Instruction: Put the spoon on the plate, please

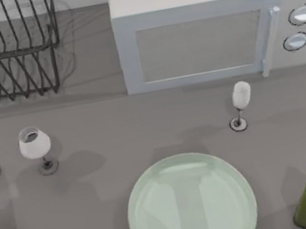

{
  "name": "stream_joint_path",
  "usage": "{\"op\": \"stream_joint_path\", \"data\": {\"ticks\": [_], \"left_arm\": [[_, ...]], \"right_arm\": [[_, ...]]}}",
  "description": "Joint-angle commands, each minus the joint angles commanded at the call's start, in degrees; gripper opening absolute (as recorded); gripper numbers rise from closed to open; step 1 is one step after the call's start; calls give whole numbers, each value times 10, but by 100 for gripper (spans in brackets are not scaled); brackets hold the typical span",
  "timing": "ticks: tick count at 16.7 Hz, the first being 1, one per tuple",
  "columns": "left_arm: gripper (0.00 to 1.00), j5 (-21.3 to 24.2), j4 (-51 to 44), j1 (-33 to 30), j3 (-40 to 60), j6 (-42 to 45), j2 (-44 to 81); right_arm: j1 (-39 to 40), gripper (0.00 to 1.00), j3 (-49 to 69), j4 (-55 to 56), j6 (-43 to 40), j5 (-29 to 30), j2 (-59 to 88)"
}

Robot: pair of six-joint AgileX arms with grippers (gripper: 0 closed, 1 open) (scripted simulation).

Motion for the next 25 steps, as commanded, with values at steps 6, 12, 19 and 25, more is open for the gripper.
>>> {"op": "stream_joint_path", "data": {"ticks": [6,12,19,25], "left_arm": [[100,0,23,-2,-16,-1,10],[100,0,182,1,-97,2,80],[100,0,229,3,-125,4,104],[55,0,229,3,-125,4,104]], "right_arm": [[0,100,0,0,0,0,0],[0,100,0,0,0,0,0],[0,100,0,0,0,0,0],[0,100,0,0,0,0,0]]}}
